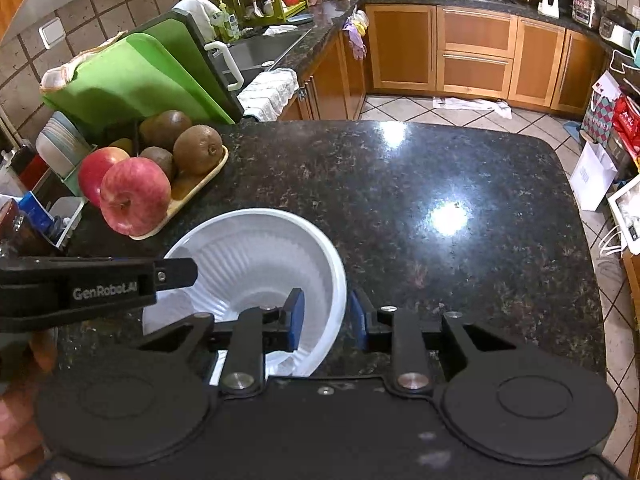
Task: Organize plates and bowls
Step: 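Lift the nested white bowls with both tools and turn toward the plates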
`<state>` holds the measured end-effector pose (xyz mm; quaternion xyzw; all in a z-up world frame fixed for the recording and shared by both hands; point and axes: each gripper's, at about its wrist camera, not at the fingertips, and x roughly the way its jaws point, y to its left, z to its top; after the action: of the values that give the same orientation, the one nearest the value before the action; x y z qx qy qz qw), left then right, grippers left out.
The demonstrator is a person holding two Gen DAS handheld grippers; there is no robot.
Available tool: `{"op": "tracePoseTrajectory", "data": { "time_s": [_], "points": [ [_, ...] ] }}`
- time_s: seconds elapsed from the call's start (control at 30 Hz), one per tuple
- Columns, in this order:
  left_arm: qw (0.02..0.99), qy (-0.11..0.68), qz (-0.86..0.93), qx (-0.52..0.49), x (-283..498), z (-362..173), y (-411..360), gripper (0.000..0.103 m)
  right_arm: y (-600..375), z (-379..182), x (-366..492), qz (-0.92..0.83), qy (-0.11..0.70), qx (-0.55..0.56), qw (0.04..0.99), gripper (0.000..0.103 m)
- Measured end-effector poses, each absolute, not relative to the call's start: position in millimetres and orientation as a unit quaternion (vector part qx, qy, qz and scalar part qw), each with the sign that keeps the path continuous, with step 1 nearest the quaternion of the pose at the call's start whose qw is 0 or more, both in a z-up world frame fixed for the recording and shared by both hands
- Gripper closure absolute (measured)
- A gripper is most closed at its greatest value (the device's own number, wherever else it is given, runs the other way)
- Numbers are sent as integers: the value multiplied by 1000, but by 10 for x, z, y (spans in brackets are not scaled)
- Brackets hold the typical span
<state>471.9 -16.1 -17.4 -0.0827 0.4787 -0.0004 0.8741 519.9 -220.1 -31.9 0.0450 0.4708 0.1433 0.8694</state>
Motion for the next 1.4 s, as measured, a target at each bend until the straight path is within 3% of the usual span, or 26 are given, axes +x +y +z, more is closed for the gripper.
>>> {"op": "tracePoseTrajectory", "data": {
  "time_s": [0.23, 0.53, 1.4],
  "points": [
    [871, 487, 7, -67, 4766, -238, -255, 79, -2187, -328, 5158, 136, 468, 36, 873, 83],
    [869, 491, -3, -67, 4529, -86, -184, 80, -2175, -176, 5031, 145, 466, 51, 872, 83],
    [899, 435, -11, -55, 3114, 526, 233, 80, -1764, 585, 3388, 167, 416, 36, 893, 83]
  ]
}}
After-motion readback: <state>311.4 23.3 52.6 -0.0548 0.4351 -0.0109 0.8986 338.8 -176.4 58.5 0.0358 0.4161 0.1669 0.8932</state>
